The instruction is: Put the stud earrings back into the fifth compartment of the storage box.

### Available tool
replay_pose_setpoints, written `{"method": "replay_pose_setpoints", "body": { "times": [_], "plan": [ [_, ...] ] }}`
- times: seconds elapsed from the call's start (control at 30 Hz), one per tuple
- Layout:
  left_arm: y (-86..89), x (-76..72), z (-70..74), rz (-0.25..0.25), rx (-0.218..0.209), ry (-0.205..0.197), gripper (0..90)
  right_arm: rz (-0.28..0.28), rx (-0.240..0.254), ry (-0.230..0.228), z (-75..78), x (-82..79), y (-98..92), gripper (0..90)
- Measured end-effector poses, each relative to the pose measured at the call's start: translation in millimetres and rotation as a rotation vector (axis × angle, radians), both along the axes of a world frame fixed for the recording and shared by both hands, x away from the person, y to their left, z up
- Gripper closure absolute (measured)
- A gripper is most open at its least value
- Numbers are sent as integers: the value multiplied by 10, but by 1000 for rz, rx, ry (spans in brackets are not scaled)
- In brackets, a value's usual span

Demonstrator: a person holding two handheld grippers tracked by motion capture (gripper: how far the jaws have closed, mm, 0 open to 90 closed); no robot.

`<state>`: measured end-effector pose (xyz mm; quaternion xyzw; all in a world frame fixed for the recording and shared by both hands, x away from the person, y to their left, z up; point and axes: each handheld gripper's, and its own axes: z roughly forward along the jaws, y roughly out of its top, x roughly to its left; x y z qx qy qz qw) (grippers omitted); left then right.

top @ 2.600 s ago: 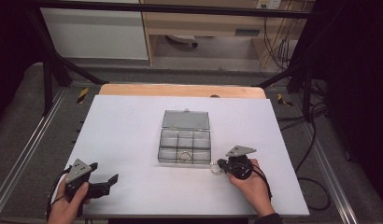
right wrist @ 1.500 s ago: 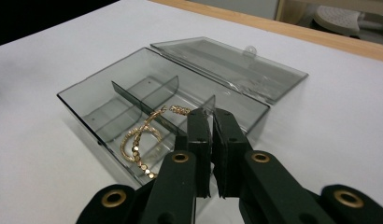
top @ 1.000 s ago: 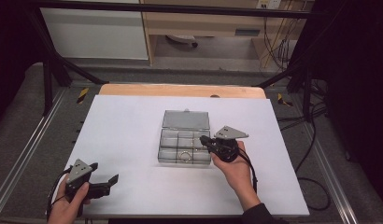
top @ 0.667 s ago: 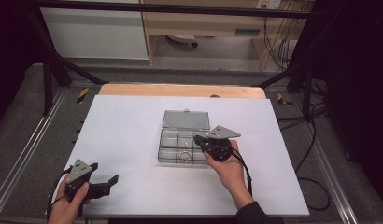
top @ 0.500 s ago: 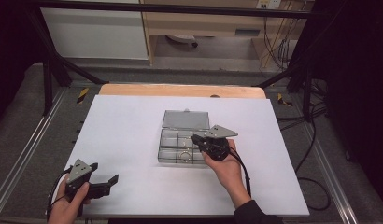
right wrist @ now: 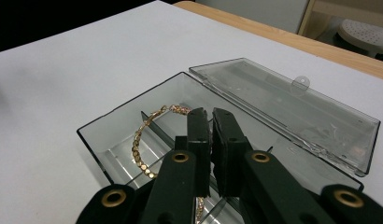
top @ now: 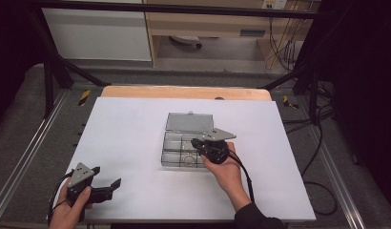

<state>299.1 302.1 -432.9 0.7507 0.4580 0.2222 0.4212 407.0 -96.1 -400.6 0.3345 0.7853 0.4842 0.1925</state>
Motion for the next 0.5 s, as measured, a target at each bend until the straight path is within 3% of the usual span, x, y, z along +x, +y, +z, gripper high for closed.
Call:
{"method": "replay_pose_setpoints", "body": {
  "times": [0.5],
  "plan": [
    [-5,1,0,-3,3,0,76,4,-21,9,-59,4,63,867]
  ]
}}
